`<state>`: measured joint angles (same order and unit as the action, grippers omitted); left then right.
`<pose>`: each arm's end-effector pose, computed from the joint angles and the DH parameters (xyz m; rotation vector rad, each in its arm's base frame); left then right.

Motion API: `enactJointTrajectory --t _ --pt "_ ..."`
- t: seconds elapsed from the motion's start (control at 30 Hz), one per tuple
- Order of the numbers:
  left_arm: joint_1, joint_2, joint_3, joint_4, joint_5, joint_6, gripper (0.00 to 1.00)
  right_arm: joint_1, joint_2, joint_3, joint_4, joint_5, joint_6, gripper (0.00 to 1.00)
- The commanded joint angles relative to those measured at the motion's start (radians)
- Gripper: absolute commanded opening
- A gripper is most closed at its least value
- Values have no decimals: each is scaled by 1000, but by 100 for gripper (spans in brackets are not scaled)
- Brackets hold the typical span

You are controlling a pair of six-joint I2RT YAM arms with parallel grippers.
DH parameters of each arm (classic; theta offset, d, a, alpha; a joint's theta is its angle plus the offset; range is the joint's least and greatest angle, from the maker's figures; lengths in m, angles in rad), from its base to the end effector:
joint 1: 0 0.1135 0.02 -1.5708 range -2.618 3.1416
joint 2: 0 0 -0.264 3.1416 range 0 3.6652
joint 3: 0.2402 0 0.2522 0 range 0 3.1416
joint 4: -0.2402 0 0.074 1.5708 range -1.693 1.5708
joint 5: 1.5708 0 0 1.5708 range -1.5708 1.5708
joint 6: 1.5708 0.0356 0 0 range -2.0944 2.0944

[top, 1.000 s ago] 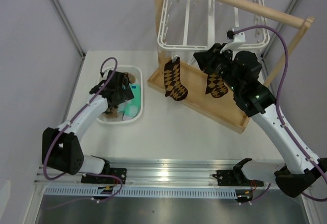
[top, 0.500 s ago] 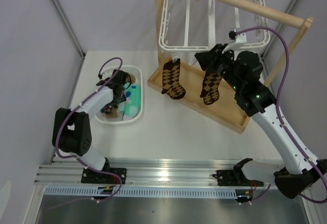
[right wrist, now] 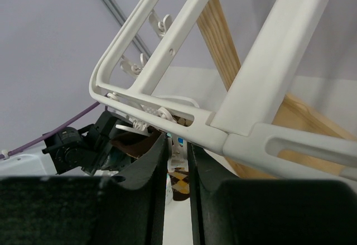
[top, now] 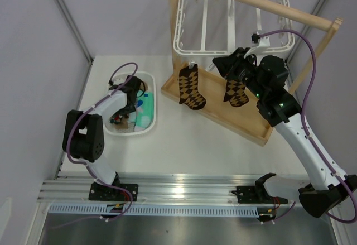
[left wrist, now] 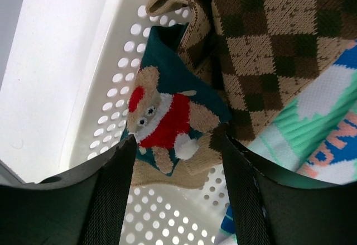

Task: Clip the socks to the hanger
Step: Pick up the sock from the bin.

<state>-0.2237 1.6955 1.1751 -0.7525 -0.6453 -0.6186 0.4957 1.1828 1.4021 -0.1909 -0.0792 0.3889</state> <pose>0.3219 -0.0513 0.2078 -0.6244 2.4704 0.6204 0.2235 0.1241 0.4728 -0.1497 1.5855 0.7577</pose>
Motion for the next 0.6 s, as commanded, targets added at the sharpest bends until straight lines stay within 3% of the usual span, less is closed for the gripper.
enactJointTrajectory --t 0.0,0.13,0.43,0.57 --pt "9 20 41 -21 -43 20 65 -8 -17 -8 50 -21 11 6" --pt "9 26 52 -34 -51 20 63 -11 -15 -11 51 -28 15 6" --pt "11 21 47 -39 -65 20 43 -14 -20 -11 53 -36 24 6" --pt "11 10 58 -45 -71 26 39 -16 -20 -11 56 -39 25 6"
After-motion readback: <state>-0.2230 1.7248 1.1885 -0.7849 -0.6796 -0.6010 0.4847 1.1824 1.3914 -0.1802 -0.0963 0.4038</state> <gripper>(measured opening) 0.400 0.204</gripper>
